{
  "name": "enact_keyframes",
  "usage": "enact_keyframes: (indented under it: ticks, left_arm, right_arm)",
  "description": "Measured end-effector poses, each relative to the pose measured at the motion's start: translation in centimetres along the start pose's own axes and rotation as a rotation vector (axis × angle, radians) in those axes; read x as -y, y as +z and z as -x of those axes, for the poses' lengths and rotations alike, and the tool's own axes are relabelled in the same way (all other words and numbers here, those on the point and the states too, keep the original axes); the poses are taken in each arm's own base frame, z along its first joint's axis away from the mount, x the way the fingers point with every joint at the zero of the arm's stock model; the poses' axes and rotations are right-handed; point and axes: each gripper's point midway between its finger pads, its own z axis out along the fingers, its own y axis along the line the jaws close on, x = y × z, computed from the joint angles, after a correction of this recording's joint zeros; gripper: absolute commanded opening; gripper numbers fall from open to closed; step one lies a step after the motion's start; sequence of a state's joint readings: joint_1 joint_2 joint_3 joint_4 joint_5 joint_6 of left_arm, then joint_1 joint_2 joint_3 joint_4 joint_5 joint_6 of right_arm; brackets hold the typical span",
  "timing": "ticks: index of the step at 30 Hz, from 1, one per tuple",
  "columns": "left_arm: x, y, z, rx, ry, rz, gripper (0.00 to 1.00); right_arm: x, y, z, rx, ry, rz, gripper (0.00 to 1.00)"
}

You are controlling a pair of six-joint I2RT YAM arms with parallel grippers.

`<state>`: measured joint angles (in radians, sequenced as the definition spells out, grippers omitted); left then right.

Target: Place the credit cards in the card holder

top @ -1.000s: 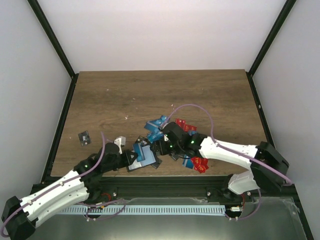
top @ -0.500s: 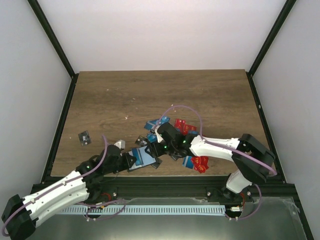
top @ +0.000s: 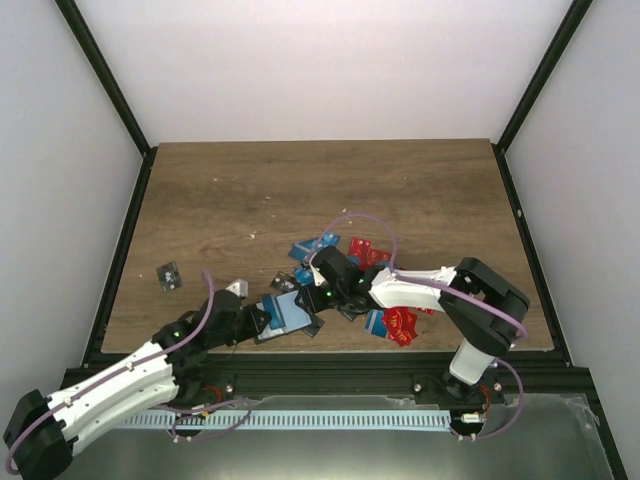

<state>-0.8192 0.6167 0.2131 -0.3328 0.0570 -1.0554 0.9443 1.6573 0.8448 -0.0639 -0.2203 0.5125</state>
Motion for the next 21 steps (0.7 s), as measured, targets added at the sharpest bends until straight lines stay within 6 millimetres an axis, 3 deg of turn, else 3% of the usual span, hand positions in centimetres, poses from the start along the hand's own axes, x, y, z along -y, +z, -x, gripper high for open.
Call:
enact_keyframes:
  ticks: [8,21]
  left_arm:
    - [0.3,-0.6,0.6,0.035,-0.001,-0.021,0.04]
    - [-1.1,0.1,0.1,0.03,-0.019,0.013,0.04]
  right_arm:
    - [1.0,1.7,-0.4,-0.028,0.011,-0.035,0.44]
    - [1.4,1.9,-0.5,-0.029,0.02,-0.053,0.41]
